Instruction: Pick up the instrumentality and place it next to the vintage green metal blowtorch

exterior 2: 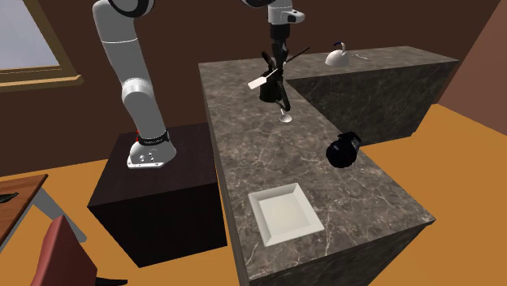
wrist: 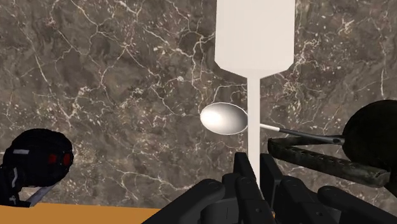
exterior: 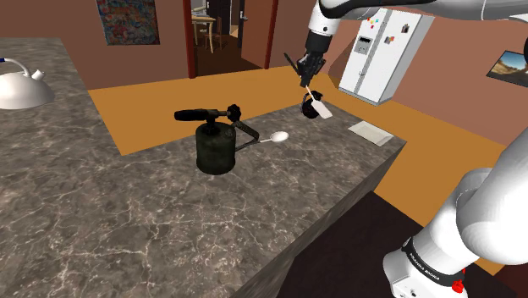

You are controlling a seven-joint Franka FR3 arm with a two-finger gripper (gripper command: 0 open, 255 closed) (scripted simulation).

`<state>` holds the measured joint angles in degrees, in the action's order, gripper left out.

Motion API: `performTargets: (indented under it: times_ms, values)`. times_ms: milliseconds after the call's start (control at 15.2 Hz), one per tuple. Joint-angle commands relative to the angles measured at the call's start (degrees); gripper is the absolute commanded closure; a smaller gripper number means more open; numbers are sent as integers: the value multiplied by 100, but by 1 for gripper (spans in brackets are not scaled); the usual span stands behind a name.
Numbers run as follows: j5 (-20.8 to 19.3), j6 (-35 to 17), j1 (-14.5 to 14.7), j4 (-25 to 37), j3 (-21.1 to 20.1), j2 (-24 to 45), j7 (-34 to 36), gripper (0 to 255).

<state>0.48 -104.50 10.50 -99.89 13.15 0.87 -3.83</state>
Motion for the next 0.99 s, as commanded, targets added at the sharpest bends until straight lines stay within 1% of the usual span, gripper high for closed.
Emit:
performTargets:
  times_ms: [0,924]
  values:
    - [-4,-161,6,-175,-6,-18,12,255]
    - [32,-1216,1,-1105,-3,111,-17,255]
